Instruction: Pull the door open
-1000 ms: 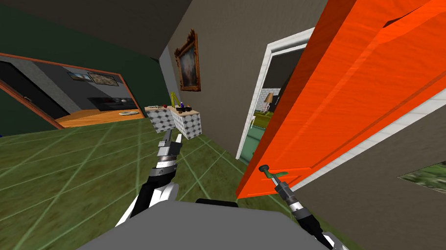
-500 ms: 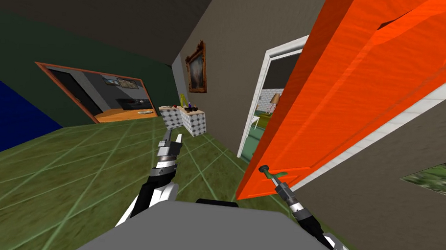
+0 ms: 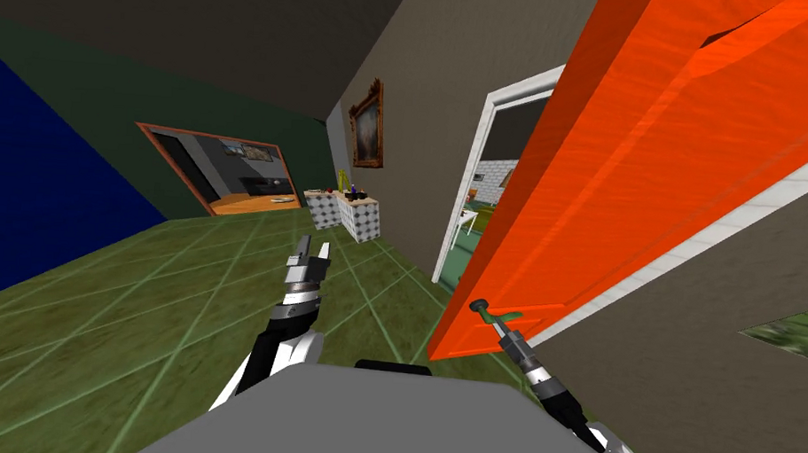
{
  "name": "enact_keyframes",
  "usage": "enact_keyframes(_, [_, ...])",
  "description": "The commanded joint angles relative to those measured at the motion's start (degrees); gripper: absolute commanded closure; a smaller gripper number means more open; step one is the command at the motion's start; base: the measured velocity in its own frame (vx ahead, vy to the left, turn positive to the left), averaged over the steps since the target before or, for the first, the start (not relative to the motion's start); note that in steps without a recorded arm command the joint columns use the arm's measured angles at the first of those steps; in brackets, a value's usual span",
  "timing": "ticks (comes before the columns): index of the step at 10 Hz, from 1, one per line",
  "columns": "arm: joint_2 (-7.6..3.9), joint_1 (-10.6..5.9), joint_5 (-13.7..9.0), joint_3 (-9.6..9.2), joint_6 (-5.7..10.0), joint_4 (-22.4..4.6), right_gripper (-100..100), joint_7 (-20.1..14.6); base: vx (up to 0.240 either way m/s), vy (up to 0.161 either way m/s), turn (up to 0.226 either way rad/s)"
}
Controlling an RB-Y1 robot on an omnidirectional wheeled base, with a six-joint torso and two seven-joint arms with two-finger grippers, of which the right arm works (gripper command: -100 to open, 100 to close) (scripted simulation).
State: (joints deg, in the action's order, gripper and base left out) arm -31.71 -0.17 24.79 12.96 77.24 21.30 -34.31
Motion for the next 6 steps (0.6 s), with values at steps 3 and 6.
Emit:
enact_keyframes(3, [-0.15,0.54,0.1,0.33,0.39,0.2,100,0.0,-0.203,-0.113,0.182])
enact_keyframes(6, [-0.27,0.56,0.2,0.56,0.68,-0.1,100,0.0,-0.2,-0.095,0.141])
